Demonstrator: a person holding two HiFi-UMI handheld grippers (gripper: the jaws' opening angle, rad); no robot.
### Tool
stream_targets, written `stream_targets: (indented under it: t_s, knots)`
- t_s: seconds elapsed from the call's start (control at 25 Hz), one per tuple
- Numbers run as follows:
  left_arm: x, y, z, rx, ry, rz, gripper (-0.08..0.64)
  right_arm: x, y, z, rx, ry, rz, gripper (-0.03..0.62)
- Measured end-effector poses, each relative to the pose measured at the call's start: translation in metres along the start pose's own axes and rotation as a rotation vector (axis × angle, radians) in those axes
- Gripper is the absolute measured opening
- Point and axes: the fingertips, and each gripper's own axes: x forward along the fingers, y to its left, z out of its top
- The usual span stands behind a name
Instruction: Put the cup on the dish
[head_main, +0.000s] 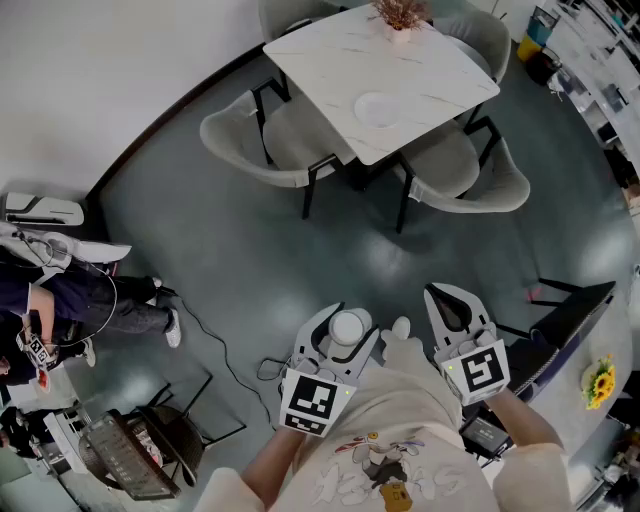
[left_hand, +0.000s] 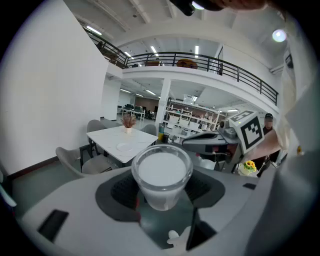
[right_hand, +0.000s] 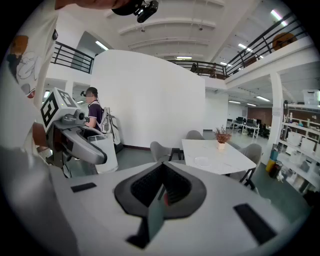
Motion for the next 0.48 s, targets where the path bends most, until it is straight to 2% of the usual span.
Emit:
stream_targets:
  t_s: [0.12, 0.2, 0.32, 0.4, 0.48]
  knots:
    - [-0.005, -0.037, -0.003, -0.059, 0.005, -0.007, 0.268, -0.032, 0.004, -0.013, -0.005, 0.037, 0.022, 0.005]
    - [-0.002, -0.057, -0.003, -0.052, 0.018, -0.018, 0.268, -0.043, -0.005, -0.023, 0.032, 0.049, 0.024, 0.005]
    - [0.004, -0.076, -0.007, -0.021, 0.043, -0.047, 0.268, -0.051, 0.004, -0.038, 0.086, 0.086, 0.138, 0.005]
    - [0.010, -0.090, -0.011, -0.027, 0.054, -0.066, 0.268, -0.064, 0.010, -0.042, 0.057, 0.101, 0.199, 0.005]
    - [0.018, -0.105, -0.012, -0.023, 0.062, -0.078, 0.268, -0.081, 0.007, -0.046, 0.002, 0.109, 0.209, 0.005]
